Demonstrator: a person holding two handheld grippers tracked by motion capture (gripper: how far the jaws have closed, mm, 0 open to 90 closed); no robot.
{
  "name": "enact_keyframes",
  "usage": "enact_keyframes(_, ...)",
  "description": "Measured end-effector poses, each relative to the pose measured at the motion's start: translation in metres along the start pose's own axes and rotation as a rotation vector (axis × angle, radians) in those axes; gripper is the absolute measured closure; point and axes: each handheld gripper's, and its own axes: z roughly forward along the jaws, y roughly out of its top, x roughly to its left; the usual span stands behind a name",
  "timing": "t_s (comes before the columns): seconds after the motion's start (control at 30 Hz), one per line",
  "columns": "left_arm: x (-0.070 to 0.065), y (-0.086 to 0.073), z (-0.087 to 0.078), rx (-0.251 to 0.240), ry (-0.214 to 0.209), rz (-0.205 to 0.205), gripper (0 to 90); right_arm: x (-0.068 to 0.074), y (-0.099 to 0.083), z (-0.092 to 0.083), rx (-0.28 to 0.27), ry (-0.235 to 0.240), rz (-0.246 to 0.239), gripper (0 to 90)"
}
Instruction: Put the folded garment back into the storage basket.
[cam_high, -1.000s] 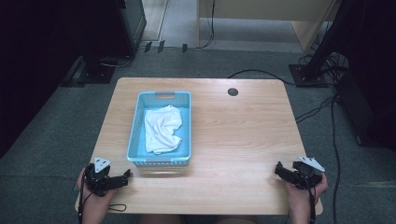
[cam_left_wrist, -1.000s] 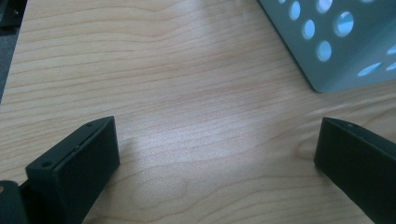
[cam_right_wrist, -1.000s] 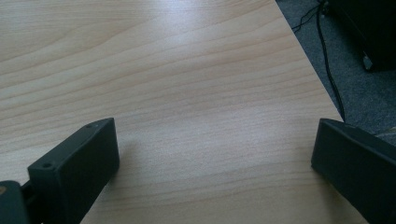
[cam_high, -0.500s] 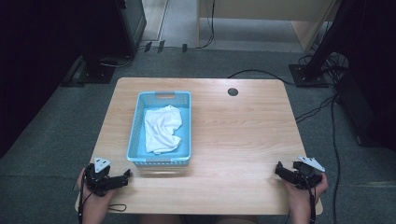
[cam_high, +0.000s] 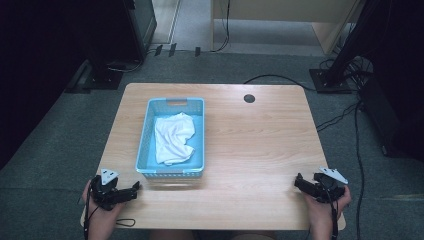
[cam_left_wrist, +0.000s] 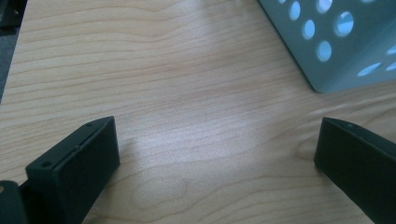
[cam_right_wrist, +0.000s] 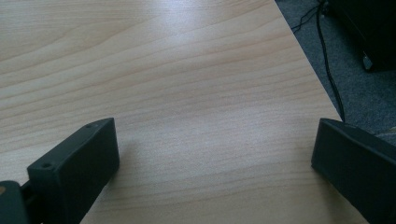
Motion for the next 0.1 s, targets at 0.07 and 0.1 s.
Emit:
enact_keyframes(0.07, 0.0000, 0.0000, 0.0000, 0.000, 0.000, 0.000, 0.0, 0.0001, 0.0000, 0.0000, 0.000, 0.000, 0.000, 0.1)
enact_keyframes(0.1, 0.0001, 0.0000, 0.0000, 0.000, 0.000, 0.000, 0.0, 0.0001, 0.0000, -0.0001, 0.000, 0.000, 0.000, 0.1)
